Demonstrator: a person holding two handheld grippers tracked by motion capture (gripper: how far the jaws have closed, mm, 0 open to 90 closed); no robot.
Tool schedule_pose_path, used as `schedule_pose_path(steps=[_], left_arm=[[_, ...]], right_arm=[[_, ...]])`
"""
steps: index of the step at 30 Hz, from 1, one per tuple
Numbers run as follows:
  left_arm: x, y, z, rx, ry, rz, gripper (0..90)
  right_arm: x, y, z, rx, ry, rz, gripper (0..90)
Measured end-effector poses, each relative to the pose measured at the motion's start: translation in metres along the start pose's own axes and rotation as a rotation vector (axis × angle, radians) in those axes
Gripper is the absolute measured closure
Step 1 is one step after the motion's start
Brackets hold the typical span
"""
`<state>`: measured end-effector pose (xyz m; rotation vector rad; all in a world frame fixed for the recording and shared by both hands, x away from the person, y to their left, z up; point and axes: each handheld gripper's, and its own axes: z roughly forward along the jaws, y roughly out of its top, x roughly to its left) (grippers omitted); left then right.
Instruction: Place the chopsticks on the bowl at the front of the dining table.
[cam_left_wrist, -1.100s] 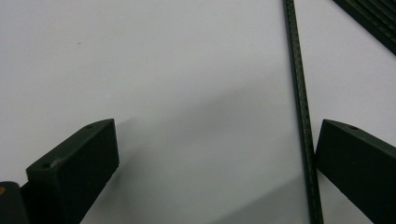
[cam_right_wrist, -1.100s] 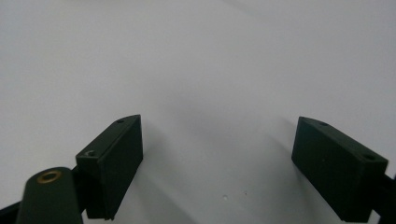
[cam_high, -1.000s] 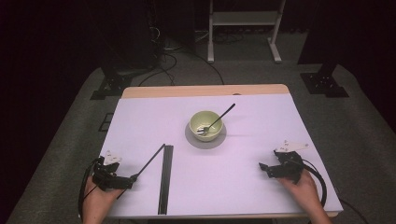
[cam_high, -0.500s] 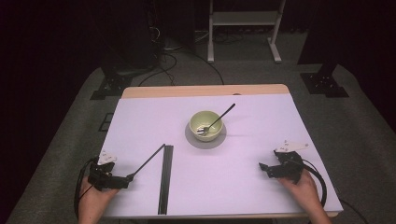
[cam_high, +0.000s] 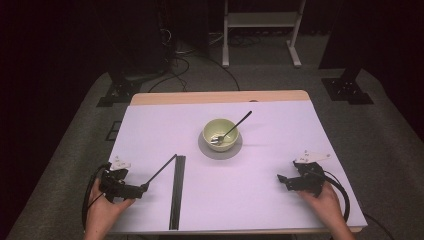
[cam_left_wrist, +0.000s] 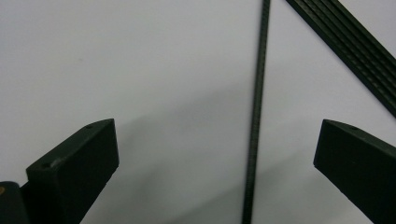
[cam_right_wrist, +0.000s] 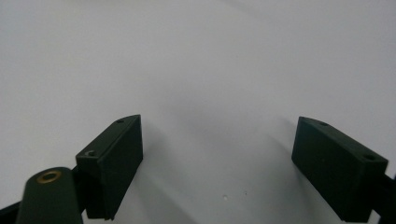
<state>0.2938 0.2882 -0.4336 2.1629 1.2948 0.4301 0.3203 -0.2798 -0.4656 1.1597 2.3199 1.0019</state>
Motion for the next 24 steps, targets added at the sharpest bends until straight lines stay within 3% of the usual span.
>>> schedule_pose_path(steps=[5,14,16,17,24], left_arm=[[0.000,0.006,0.005,0.043,-0.002,-0.040,0.0],[-0.001,0.015,0.006,0.041,-0.045,-0.011,0.0],[-0.002,0.017,0.006,0.048,-0.086,0.034,0.0],[-0.002,0.019,0.005,0.051,-0.086,0.039,0.0],[-0.003,0.033,0.004,0.005,-0.089,0.027,0.0]], right_arm=[[0.000,0.000,0.000,0.000,0.000,0.000,15.3],[0.000,0.000,0.000,0.000,0.000,0.000,15.2],[0.000,0.000,0.000,0.000,0.000,0.000,15.3],[0.000,0.000,0.000,0.000,0.000,0.000,15.2],[0.000,0.000,0.000,0.000,0.001,0.001,15.3]])
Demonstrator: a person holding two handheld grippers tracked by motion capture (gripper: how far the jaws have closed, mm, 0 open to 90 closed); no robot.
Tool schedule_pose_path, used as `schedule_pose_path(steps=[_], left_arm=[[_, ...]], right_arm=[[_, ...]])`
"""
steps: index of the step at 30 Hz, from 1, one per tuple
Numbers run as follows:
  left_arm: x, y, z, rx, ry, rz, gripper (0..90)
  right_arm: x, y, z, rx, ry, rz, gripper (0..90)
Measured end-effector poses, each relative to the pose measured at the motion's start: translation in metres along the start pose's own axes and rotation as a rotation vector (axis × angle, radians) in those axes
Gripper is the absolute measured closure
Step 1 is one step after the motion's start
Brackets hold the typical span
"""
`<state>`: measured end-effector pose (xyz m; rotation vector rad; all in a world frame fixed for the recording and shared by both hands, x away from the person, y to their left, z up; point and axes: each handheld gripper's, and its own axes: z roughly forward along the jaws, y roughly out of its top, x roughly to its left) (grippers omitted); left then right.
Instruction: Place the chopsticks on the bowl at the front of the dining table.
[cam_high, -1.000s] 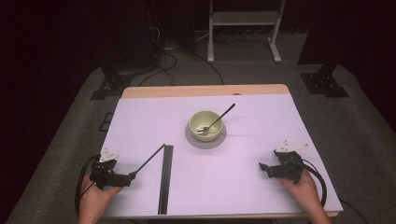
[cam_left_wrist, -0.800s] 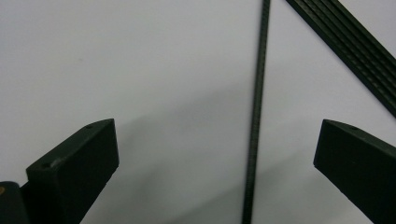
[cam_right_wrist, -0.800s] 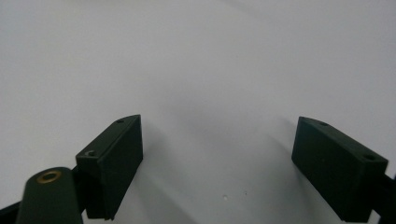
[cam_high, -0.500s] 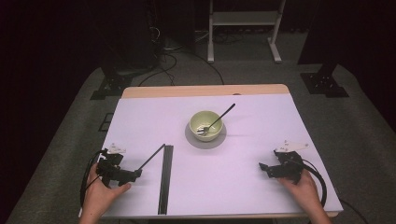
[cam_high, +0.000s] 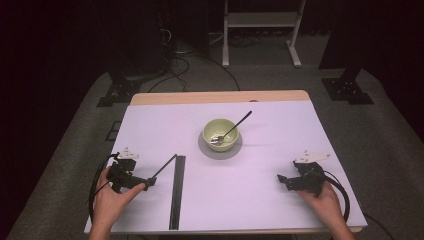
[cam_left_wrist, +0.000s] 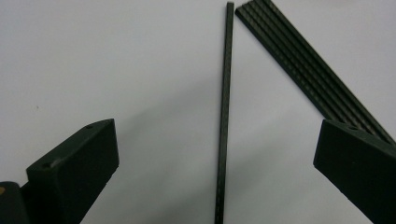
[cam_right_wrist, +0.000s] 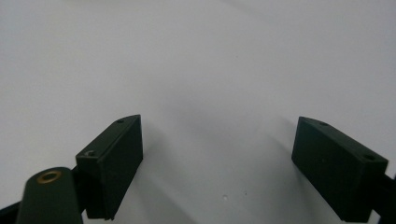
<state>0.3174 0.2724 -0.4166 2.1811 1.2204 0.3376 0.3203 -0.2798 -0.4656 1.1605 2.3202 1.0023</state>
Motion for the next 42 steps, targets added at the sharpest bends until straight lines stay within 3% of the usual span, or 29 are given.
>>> schedule_pose_path(steps=[8,11,20,25,33,42], left_arm=[[-0.002,0.010,-0.001,-0.002,0.003,0.025,0.0],[-0.002,0.014,-0.002,-0.013,-0.013,0.016,0.0],[-0.004,0.029,0.004,-0.022,-0.025,0.049,0.5],[-0.004,0.033,0.009,-0.001,-0.014,0.066,3.2],[-0.005,0.045,0.008,-0.022,-0.011,0.075,3.3],[-0.003,0.054,0.015,0.016,0.010,0.111,5.6]], right_arm=[[0.000,0.000,0.000,0.000,0.000,0.000,15.3],[0.000,0.000,0.000,0.000,0.000,0.000,15.2],[0.000,0.000,0.000,0.001,0.000,-0.002,15.3],[0.000,0.000,0.000,0.000,0.000,0.000,15.2],[0.000,0.000,0.000,0.000,0.000,0.000,15.2],[0.000,0.000,0.000,0.001,0.001,-0.002,15.2]])
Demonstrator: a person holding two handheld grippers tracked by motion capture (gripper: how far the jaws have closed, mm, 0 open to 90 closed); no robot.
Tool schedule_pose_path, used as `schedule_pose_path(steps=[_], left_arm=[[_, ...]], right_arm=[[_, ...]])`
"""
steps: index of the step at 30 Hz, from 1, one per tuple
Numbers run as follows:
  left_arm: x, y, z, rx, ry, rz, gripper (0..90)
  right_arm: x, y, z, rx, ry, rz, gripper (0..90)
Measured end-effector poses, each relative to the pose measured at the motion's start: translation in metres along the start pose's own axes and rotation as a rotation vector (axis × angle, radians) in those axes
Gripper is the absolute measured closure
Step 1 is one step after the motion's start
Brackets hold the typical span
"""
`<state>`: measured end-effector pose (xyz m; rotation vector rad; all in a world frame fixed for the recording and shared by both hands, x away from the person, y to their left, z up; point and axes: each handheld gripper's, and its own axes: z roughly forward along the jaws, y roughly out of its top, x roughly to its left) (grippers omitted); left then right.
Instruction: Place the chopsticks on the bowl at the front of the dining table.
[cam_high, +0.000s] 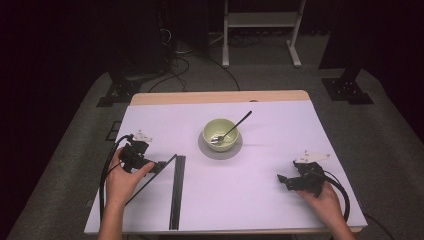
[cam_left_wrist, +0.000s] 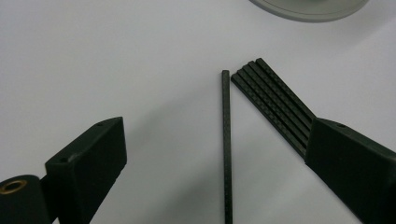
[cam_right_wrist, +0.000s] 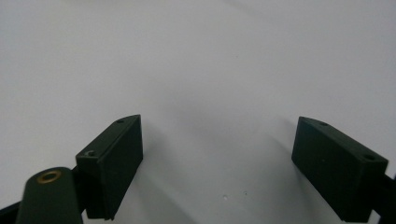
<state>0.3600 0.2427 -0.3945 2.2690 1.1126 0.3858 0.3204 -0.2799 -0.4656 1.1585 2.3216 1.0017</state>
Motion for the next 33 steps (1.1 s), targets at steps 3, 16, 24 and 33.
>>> schedule_pose_path(steps=[3,16,24,33], left_arm=[[0.002,0.000,0.005,0.022,-0.009,0.004,5.9],[0.010,0.005,0.022,0.158,-0.046,0.015,18.0],[0.013,0.005,0.025,0.180,-0.055,0.012,28.7],[0.010,0.004,0.029,0.194,-0.063,0.029,38.2]], right_arm=[[0.000,0.000,0.000,0.000,0.000,0.003,15.2],[0.000,0.000,0.000,0.000,0.000,0.003,15.3],[0.000,0.000,0.000,0.000,0.000,0.002,15.2],[0.000,0.000,0.000,0.000,0.000,0.002,15.2]])
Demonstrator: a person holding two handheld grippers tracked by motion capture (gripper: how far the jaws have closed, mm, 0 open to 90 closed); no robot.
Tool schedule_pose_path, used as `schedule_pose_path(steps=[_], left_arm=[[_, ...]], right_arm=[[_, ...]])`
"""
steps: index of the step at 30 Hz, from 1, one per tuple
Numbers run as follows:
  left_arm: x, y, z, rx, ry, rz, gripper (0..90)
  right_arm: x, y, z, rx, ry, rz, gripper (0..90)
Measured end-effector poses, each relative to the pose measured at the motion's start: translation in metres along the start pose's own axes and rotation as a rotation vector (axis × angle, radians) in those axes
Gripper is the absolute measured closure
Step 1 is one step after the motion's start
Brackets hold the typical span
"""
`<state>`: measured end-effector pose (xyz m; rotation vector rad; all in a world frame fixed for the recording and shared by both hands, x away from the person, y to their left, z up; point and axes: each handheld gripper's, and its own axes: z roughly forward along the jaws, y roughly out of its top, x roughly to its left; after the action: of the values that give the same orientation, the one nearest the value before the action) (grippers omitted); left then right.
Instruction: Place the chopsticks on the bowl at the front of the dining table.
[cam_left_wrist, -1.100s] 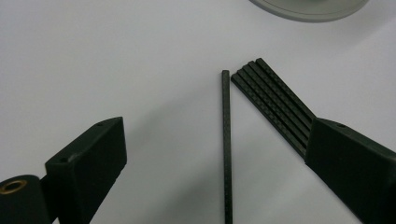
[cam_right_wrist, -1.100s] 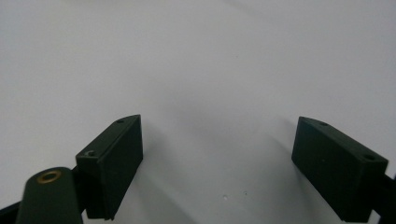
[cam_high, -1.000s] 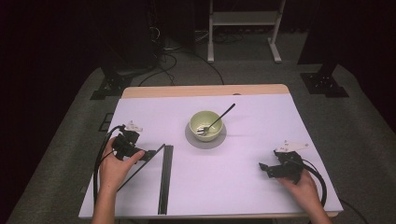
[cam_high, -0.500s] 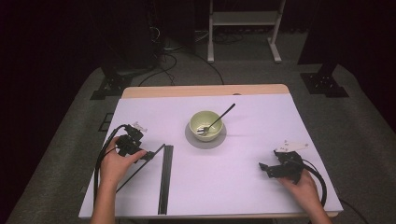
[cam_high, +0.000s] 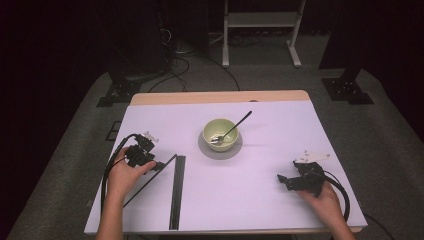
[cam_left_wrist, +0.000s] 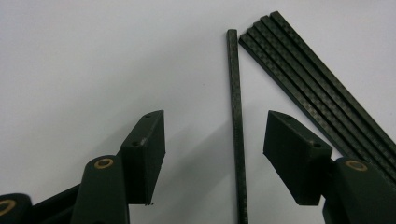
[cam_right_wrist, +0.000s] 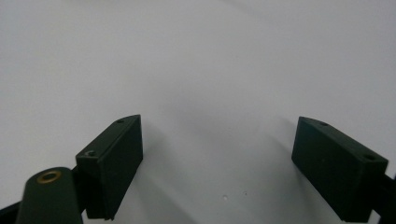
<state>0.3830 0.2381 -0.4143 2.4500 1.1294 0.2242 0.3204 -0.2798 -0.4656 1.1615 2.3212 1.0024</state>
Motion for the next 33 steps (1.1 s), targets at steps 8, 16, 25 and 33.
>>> schedule_pose_path(steps=[8,16,25,33], left_arm=[[-0.0027,0.0001,0.0017,0.033,0.000,-0.005,51.6],[-0.0035,0.0000,0.0026,0.046,-0.015,0.006,59.0],[-0.0069,0.0013,0.0052,0.053,-0.023,0.006,65.4],[-0.0084,0.0022,0.0083,0.074,-0.029,0.015,71.0]], right_arm=[[0.0000,0.0000,0.0000,0.000,0.000,0.000,15.2],[0.0000,0.0000,0.0000,0.000,0.000,0.000,15.2],[0.0000,0.0000,0.0000,0.000,0.000,0.000,15.2],[0.0000,0.0000,0.0000,0.000,0.000,0.000,15.2]])
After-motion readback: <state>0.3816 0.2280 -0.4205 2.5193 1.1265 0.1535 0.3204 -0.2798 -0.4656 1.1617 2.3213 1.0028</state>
